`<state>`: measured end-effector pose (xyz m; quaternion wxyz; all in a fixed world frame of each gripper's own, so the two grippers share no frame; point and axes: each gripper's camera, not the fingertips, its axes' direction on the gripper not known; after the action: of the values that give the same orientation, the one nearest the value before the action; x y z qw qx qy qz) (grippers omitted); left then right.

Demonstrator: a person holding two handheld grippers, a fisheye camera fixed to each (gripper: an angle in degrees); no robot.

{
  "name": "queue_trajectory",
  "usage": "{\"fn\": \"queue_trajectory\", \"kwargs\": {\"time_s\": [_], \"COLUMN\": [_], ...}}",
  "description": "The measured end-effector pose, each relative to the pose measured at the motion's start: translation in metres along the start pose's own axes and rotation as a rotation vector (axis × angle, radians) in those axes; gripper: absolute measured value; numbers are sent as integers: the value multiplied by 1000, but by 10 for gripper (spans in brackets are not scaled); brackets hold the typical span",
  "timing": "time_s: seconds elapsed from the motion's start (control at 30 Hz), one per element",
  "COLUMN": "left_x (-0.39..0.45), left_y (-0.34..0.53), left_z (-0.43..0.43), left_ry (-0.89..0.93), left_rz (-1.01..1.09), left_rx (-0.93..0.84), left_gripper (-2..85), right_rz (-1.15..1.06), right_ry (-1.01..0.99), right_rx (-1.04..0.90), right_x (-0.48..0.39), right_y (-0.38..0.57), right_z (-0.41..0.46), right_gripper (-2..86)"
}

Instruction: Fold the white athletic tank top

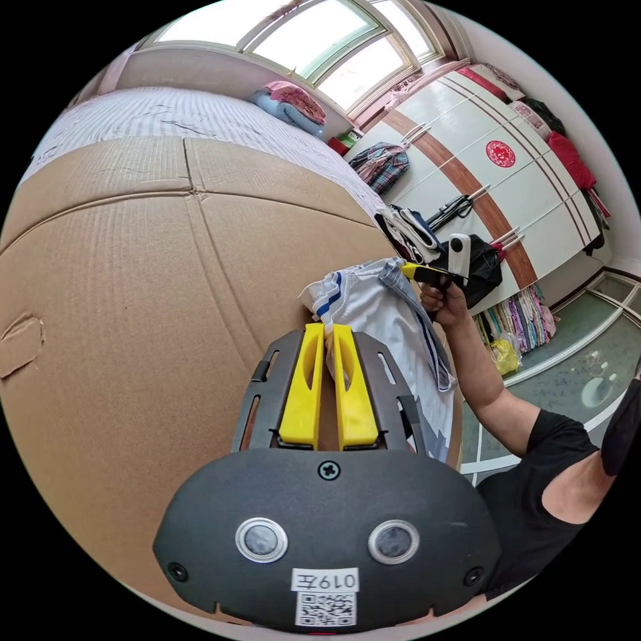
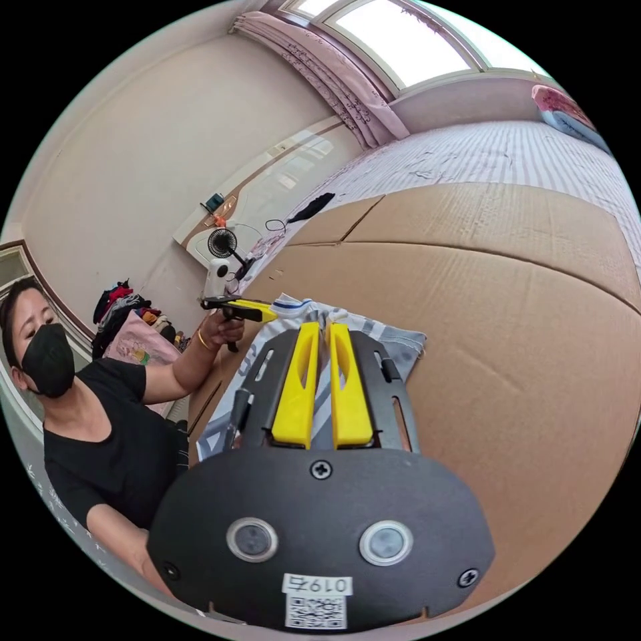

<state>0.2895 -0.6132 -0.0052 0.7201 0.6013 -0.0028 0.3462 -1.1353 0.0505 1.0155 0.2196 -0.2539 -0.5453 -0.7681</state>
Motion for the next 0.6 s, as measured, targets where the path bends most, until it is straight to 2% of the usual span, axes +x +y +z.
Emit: {"fn": "queue_trajectory", "kwargs": {"time_s": [0.13,0.23,0.37,0.6], "left_x": [-2,-5,-4,-4], "left_y": [-5,-9,-15,-26], "left_z": [-3,-3,-11,-20], "left_ry": [-17,-15,-15,-12], "left_rz": [-11,-41,-36,-32], "left_rx": [-14,-24,-44,-85], "left_gripper": [25,25,25,26], "right_rz": [51,150,177,205], "right_ry": [30,-50,-130,-50], "right_rx": [-45,-53,4,-29], "right_x": [20,45,43,14], "right_y": [-6,1,5,4], "right_z": [-2,0,-18,-47], "right_gripper": [13,15,23,93]}}
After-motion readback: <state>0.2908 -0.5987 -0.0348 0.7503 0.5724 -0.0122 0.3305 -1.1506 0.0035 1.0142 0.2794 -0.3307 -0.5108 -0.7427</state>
